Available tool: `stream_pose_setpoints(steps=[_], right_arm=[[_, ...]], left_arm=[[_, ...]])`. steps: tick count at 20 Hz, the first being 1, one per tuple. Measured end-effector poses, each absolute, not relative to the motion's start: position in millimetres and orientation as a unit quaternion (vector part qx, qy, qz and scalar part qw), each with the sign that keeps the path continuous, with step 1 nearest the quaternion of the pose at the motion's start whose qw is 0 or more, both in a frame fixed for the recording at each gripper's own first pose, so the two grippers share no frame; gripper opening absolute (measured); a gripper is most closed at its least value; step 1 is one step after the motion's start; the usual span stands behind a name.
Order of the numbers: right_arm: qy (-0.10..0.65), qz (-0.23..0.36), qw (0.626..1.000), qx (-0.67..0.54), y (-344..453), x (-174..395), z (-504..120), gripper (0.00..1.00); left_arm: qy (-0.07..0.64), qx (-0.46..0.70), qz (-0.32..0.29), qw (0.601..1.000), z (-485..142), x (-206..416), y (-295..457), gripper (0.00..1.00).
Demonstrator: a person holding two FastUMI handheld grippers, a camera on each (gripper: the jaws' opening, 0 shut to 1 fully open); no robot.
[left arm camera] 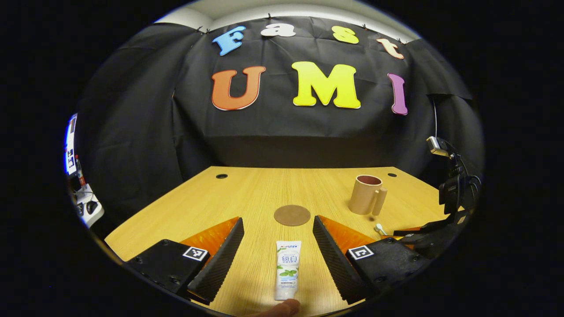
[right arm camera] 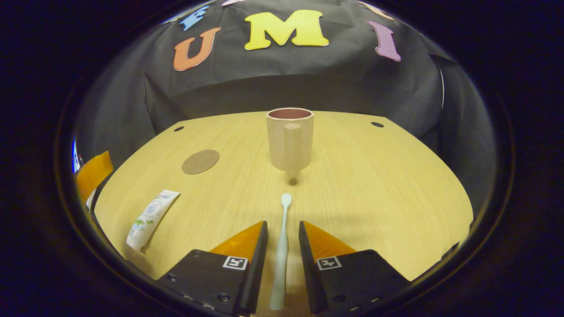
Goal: Put the toothbrush and toothpaste on the desktop into the cup, then pick up the cup and place it on the coaster on the desktop.
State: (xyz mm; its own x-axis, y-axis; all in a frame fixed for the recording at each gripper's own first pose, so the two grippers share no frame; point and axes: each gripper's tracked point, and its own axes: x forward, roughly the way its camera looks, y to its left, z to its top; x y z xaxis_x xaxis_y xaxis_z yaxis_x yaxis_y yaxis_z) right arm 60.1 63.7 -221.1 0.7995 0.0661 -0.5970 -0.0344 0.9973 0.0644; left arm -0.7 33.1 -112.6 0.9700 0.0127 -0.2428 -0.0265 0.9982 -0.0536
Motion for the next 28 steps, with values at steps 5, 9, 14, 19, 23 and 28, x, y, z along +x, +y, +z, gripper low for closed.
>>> stream_pose_setpoints(steps=[5,9,14,19,23,28], right_arm=[[0.326,0.033,0.945,0.017,63.8,59.5,-225.3,0.11],[0.321,0.046,0.946,0.019,63.4,60.5,-223.5,0.09],[0.314,0.059,0.947,0.034,62.5,54.1,-223.5,0.01],[0.28,0.071,0.957,0.024,61.7,41.0,-205.8,0.0],[0.253,0.084,0.963,0.031,62.1,27.8,-184.7,0.0],[0.217,0.088,0.972,0.034,56.4,15.3,-155.6,0.0]], left_arm=[[0.155,-0.032,0.027,0.987,-133.2,-3.2,43.6,1.0],[0.21,-0.028,0.008,0.977,-156.3,-8.2,33.7,1.0],[0.295,-0.025,-0.02,0.955,-197.5,-18.7,12.4,0.97],[0.34,-0.011,-0.015,0.94,-218.6,-19.5,11.8,0.82],[0.368,-0.006,-0.005,0.93,-222.0,-22.5,17.3,0.64],[0.368,-0.01,-0.015,0.93,-221.6,-21.7,16.7,0.45]])
